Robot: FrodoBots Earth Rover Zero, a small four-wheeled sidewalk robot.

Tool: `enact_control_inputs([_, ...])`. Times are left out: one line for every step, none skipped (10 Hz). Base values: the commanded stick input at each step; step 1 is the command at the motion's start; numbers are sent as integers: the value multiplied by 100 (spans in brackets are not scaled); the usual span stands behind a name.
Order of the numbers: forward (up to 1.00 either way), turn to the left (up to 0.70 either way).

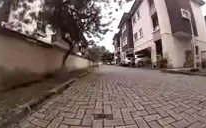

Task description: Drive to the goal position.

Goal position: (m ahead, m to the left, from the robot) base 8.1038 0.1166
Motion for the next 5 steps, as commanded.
enact_control_inputs([50, 0])
enact_control_inputs([50, 0])
enact_control_inputs([50, 0])
enact_control_inputs([50, 0])
enact_control_inputs([50, 0])
